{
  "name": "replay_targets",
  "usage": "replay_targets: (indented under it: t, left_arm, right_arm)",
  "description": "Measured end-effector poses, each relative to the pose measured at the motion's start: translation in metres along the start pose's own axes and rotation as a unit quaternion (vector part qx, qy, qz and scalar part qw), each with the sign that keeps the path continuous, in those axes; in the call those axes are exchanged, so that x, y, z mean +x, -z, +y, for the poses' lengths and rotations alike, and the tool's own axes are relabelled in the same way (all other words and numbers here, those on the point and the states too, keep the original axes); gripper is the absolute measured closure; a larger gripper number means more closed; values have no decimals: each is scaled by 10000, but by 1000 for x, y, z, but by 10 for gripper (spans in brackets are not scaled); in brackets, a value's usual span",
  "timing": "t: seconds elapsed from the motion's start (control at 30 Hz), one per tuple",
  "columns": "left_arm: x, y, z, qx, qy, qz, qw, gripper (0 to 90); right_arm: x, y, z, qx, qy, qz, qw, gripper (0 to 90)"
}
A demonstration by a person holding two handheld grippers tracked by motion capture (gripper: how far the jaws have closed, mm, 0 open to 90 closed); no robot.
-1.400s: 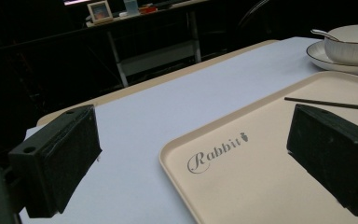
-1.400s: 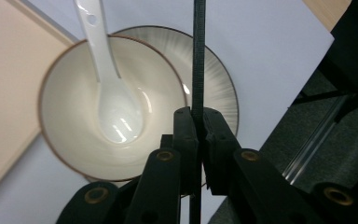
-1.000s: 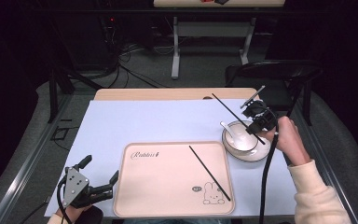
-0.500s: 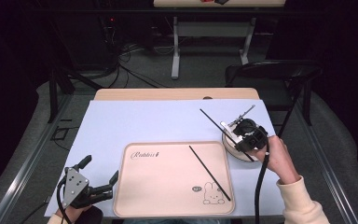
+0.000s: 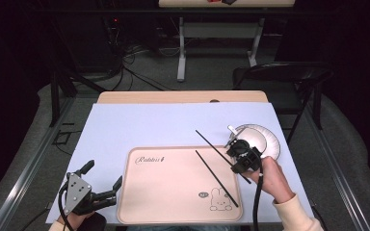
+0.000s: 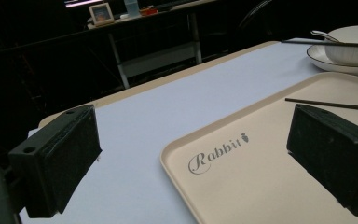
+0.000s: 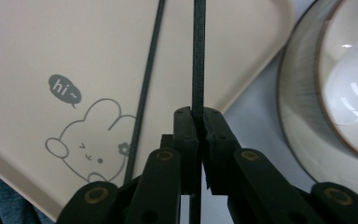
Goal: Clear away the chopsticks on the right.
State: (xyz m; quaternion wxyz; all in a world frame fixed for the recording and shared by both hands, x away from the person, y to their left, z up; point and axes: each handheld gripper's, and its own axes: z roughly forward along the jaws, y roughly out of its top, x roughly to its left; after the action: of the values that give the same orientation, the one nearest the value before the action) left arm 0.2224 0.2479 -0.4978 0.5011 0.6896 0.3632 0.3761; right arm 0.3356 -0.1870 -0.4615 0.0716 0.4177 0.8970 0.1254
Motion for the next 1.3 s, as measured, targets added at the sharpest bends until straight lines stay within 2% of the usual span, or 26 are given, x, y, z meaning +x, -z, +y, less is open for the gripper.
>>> replay_targets:
  t: [0.2, 0.4, 0.5, 0.73, 0.77, 1.0, 1.07, 1.1, 1.17, 1.27, 1.3]
  left_arm:
    - [0, 0, 0, 6, -4, 11, 10000, 24]
    - [0, 0, 0, 3, 5, 17, 10000, 24]
    - [1, 0, 0, 10, -9, 8, 10000, 24]
    - [0, 0, 0, 3, -8, 10, 10000, 25]
    - [0, 0, 0, 3, -8, 10, 10000, 25]
    - [0, 0, 0, 12, -16, 1, 10000, 24]
    - [0, 0, 0, 8, -20, 0, 10000, 25]
    - [0, 0, 0, 11, -19, 3, 10000, 24]
    - [0, 0, 0, 15, -15, -4, 10000, 24]
    - [0, 0, 0, 2, -13, 3, 10000, 24]
    - [0, 0, 0, -1, -4, 7, 10000, 24]
  right_arm:
    - [12, -28, 0, 412, 125, 60, 9991, 852]
    - [14, -45, -2, 691, -60, 7, 9976, 851]
    - [15, -52, -3, 814, -41, -58, 9967, 850]
    - [15, -54, -3, 865, -37, -45, 9962, 850]
    - [22, -61, 1, 908, -12, 30, 9959, 849]
    - [27, -66, 7, 844, 4, 146, 9963, 844]
    - [28, -66, 7, 839, 74, 208, 9962, 804]
    - [29, -65, 6, 835, 12, 259, 9962, 781]
    - [28, -65, 5, 864, 91, 240, 9959, 731]
    - [26, -64, 4, 800, 183, 241, 9963, 597]
    - [25, -62, 3, 718, 175, 195, 9971, 581]
